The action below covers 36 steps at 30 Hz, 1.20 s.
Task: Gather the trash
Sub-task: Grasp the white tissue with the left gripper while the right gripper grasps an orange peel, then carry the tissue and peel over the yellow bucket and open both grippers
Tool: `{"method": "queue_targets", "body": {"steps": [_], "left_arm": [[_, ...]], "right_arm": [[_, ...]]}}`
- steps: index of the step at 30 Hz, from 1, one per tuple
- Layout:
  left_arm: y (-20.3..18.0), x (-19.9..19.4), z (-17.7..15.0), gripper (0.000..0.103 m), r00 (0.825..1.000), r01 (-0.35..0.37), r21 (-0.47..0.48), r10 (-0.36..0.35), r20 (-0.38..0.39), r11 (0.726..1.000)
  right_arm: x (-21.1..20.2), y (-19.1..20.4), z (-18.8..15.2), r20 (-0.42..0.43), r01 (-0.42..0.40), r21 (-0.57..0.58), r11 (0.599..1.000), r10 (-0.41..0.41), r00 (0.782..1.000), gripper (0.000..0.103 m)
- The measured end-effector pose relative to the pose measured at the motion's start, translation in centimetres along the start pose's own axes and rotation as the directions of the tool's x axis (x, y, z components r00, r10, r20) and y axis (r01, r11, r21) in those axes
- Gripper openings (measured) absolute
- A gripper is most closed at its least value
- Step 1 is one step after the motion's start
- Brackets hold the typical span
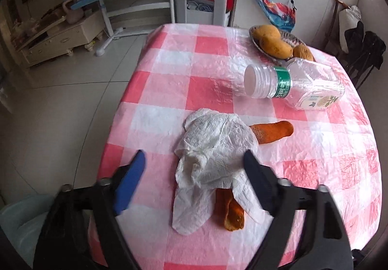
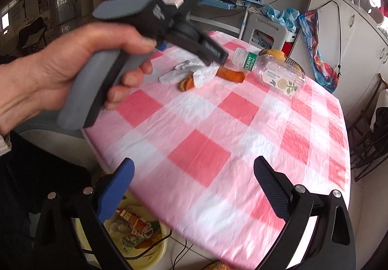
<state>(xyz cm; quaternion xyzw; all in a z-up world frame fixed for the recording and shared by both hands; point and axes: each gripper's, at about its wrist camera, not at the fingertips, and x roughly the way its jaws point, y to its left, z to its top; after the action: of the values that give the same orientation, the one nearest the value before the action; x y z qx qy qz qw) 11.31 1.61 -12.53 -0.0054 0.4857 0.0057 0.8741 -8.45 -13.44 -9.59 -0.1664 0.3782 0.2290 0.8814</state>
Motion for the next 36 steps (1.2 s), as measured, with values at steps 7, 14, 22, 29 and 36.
{"method": "queue_targets", "body": {"steps": [7,14,22,29,36], "left_arm": [[1.3,-2.8,0.8,0.01,0.991,0.135,-0.035,-0.134,0.02,0.99],[4.7,-6.9,0.2,0.01,0.979,0.195,-0.125,-0.185,0.091,0.973],[5.0,-7.3,1.0,0.01,0.98,0.18,-0.119,-0.167,0.11,0.976],[4.8,-7.9,0.7,0.01,0.98,0.172,-0.107,-0.159,0.118,0.979],[5.3,-9.2,-2.2,0.01,0.98,0.177,-0.14,-0.162,0.116,0.974]], "right_arm": [[3.7,-1.1,3.9,0.026,-0.049,0.048,0.998,0.048,0.999,0.094],[7.4,-1.7,6.8,0.003,-0.082,0.11,0.991,0.082,0.997,0.08],[10.8,-1.9,7.7,-0.055,-0.078,0.124,0.989,0.086,0.995,0.038],[9.8,-1.7,6.6,-0.047,-0.089,0.1,0.991,0.094,0.995,0.017],[4.8,-1.0,4.5,-0.03,-0.169,0.051,0.984,0.171,0.985,0.016]]}}
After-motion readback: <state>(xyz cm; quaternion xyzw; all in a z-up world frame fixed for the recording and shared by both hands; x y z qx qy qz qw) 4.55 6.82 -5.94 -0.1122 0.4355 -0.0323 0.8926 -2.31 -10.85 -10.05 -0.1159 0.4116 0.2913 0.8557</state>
